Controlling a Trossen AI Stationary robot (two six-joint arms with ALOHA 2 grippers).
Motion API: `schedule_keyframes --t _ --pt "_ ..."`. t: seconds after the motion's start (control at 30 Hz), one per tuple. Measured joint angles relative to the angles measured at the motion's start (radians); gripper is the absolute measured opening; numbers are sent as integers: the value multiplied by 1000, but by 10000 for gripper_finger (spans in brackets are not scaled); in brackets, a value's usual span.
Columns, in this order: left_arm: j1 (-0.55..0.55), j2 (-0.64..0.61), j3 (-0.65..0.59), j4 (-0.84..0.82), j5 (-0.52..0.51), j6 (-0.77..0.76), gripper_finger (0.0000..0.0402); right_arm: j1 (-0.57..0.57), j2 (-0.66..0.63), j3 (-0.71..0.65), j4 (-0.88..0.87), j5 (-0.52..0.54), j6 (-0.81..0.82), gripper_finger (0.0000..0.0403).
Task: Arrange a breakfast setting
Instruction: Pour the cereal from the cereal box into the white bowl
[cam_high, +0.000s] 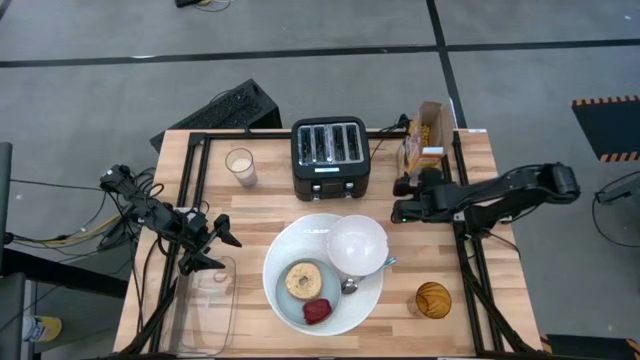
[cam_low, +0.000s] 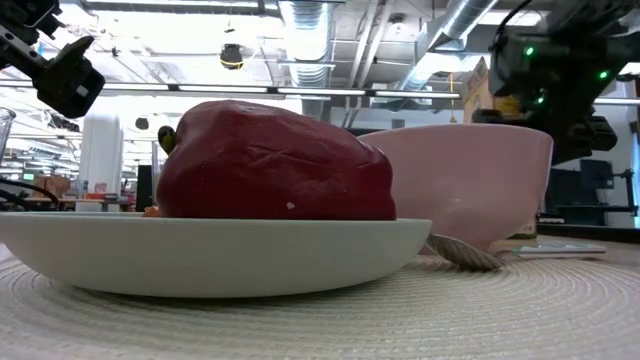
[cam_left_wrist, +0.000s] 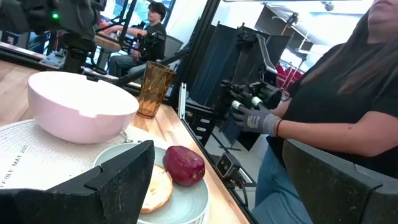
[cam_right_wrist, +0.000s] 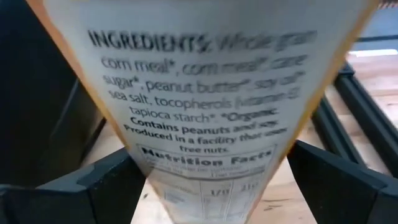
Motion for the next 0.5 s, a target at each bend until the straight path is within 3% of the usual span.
schedule_keyframes --t 0.5 --pt "0 0 0 0 0 0 340 -78 197 1 15 146 92 400"
